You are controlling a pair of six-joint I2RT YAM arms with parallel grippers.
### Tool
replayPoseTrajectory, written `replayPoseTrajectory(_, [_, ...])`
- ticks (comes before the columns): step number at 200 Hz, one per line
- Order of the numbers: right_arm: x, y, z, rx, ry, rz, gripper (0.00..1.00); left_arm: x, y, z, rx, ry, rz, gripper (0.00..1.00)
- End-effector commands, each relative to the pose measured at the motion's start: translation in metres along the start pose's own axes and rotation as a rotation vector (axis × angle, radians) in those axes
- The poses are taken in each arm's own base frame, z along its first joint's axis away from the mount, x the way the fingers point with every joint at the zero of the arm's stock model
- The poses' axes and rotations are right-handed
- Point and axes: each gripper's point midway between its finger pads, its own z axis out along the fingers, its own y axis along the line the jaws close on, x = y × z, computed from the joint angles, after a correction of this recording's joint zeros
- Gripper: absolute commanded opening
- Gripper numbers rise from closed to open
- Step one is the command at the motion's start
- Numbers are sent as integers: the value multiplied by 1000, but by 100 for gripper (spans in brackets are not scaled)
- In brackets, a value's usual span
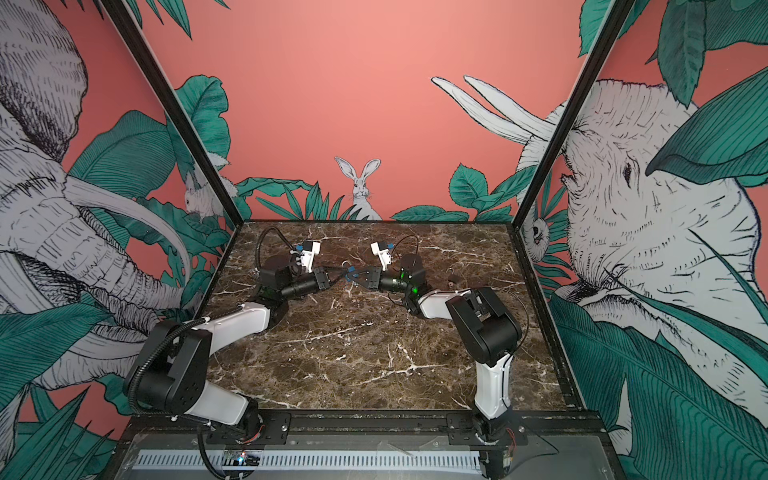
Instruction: Lock with the key
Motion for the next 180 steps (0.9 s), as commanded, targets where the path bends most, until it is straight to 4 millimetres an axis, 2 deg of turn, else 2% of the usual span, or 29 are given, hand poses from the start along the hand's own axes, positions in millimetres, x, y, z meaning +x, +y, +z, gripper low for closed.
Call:
replayPoseTrajectory(1, [-8,11,-2,-46,-31,-60,0,-4,-16,3,68,9,21,23])
replayPoseTrajectory(48, [1,6,-7,-39,-15,-50,0,-16,-7,-3,45,-35,19,29])
replayPoseTrajectory(79, [4,10,-9,-45,-9,-53,0,-25,-3,-7,26,-57,33,32])
replayPoseTrajectory(180, [3,14,-10,-48,-6,-53,0,-20,-1,8,76,-20,18,34])
